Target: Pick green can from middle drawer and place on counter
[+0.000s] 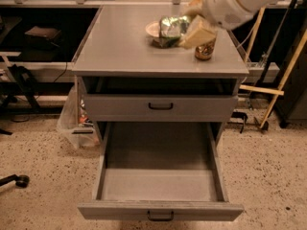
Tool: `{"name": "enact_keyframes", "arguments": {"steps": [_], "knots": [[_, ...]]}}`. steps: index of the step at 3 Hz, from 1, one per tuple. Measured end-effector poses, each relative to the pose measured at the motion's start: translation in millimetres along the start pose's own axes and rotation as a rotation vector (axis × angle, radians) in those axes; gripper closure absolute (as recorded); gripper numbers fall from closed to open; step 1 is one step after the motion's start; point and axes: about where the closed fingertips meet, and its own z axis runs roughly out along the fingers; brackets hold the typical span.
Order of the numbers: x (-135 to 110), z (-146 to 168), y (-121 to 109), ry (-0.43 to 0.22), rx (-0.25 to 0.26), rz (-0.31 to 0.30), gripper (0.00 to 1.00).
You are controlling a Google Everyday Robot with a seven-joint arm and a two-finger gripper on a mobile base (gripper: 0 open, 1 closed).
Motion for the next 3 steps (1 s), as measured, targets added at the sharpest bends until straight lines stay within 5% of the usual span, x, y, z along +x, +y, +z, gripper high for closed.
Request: {"name": "enact_keyframes", "arguments": {"steps": [1,2,3], "knots": [[-37.5,-3.1,-22.1,0.006,-0.007,-0.072,1.0],[-34.7,-1.8,-20.9,0.007,-0.009,-0.063,1.0],[-11.7,24.1,-49.7,0.011,0.002,-0.072,1.0]]}}
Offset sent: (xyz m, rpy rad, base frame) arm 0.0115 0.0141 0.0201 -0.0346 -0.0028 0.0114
